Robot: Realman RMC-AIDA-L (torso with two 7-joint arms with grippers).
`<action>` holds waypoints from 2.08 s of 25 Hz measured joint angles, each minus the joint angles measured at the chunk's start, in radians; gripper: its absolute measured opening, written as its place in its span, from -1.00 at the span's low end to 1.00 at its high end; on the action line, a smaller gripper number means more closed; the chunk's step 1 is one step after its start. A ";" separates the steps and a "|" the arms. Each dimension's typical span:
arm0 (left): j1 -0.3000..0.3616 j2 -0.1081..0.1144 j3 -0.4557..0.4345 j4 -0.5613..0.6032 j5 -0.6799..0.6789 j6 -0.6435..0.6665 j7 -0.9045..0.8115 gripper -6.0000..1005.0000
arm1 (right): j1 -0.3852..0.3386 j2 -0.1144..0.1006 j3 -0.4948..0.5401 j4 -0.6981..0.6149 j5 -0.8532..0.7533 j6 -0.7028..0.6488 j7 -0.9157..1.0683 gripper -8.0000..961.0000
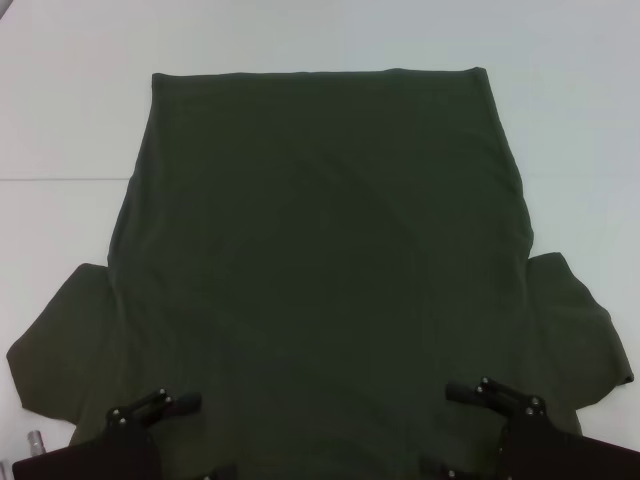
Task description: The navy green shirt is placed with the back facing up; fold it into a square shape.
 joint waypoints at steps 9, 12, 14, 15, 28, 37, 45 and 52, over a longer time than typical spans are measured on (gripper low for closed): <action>0.003 0.002 -0.019 -0.001 -0.002 -0.012 -0.001 0.86 | 0.007 0.003 -0.017 0.000 0.000 0.000 0.000 0.87; 0.004 0.001 -0.019 -0.002 -0.002 -0.012 -0.001 0.86 | 0.007 0.003 -0.016 0.000 0.001 0.000 0.001 0.87; 0.004 0.001 -0.019 -0.005 -0.005 -0.012 -0.001 0.86 | 0.007 0.003 -0.013 0.000 0.003 0.000 0.003 0.87; 0.004 0.002 -0.021 -0.006 -0.006 -0.012 -0.003 0.86 | 0.007 0.003 -0.012 0.000 0.004 0.000 0.003 0.87; -0.063 0.127 -0.111 0.063 0.012 0.059 -0.902 0.86 | 0.011 0.002 -0.005 0.000 0.008 -0.020 0.033 0.87; -0.138 0.190 -0.108 0.306 0.231 0.015 -1.445 0.86 | 0.019 0.003 -0.009 0.000 0.008 -0.025 0.038 0.87; -0.237 0.236 0.007 0.281 0.471 -0.073 -1.630 0.86 | 0.026 0.005 -0.012 0.000 0.008 -0.019 0.049 0.87; -0.275 0.240 0.047 0.246 0.557 -0.143 -1.699 0.86 | 0.037 0.005 -0.013 0.010 0.006 -0.019 0.049 0.87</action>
